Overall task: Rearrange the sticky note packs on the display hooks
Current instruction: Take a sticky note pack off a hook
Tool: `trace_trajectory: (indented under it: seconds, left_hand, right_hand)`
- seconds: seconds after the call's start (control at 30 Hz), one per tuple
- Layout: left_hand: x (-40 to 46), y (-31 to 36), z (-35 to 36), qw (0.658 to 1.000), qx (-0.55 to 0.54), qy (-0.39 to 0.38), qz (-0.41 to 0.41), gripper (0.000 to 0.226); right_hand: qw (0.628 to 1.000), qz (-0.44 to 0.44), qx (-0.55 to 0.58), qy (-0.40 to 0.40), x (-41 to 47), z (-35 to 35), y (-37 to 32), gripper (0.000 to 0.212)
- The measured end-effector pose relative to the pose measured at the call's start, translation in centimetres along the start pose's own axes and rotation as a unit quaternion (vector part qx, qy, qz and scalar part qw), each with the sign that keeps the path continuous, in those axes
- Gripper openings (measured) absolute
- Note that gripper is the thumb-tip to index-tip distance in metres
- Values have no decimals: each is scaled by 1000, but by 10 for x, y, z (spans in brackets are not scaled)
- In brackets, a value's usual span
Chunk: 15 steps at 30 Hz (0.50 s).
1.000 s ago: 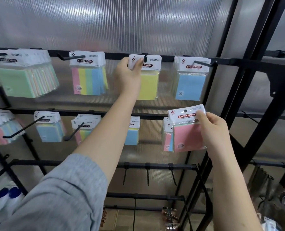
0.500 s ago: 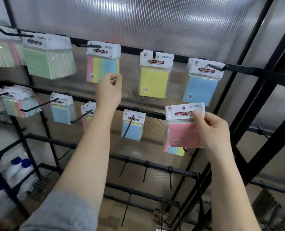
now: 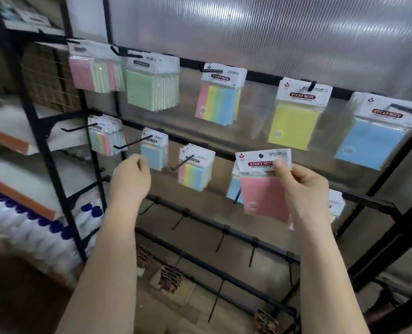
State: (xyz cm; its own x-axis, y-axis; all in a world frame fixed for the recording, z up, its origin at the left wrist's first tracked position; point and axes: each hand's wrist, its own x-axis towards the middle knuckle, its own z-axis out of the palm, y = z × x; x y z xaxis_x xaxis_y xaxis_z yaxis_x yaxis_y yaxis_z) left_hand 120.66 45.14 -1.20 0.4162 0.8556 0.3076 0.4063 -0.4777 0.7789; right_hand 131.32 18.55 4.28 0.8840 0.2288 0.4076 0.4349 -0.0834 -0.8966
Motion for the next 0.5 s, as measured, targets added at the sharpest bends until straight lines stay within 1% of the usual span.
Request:
trace_trajectory:
  seconds: [0.13, 0.23, 0.4, 0.5]
  left_hand:
    - [34, -38, -28, 1000, -3, -17, 0, 28]
    - [65, -66, -54, 999, 24, -29, 10, 29]
    - [118, -109, -104, 996, 69, -51, 28, 27]
    - [139, -132, -130, 994, 75, -68, 37, 27]
  right_hand:
    - [999, 6, 36, -6, -8, 55, -14, 21]
    - [998, 15, 59, -3, -19, 105, -26, 18]
    - [997, 15, 76, 29, -36, 185, -48, 19]
    - [994, 20, 83, 69, -44, 226, -60, 17]
